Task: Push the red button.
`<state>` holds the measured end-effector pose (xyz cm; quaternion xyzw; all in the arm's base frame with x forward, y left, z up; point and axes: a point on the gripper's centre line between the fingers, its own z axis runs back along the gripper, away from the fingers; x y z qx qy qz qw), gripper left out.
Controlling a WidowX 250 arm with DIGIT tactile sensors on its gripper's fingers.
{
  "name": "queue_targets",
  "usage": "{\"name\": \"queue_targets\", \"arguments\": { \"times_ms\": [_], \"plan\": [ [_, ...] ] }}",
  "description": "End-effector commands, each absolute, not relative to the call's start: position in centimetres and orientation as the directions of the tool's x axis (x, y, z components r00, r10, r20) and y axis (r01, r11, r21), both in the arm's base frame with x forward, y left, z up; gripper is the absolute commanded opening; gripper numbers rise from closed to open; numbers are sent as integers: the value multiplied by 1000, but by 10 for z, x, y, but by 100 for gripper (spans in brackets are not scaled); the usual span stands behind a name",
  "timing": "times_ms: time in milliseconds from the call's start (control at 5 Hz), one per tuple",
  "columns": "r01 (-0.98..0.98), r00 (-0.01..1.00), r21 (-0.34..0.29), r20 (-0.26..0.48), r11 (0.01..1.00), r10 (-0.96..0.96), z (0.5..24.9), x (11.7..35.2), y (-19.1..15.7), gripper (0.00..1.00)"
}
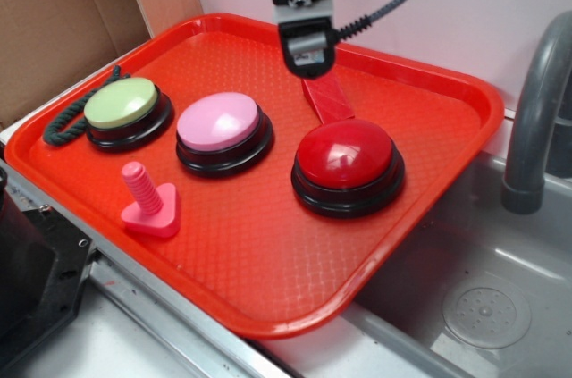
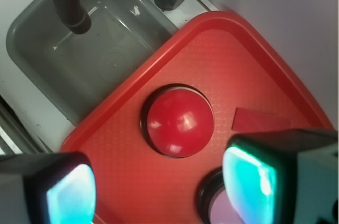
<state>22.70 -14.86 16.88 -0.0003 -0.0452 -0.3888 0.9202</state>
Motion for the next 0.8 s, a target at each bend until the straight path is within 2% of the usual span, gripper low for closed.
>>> {"name": "queue_targets", "arguments": {
  "times_ms": [0,400,600],
  "plan": [
    [711,690,62,126,700,-712,201,222,-158,100],
    [704,699,54,125,708,-704,210,214,-158,100],
    [711,687,57,159,701,-709,211,208,-161,100]
  ]
}}
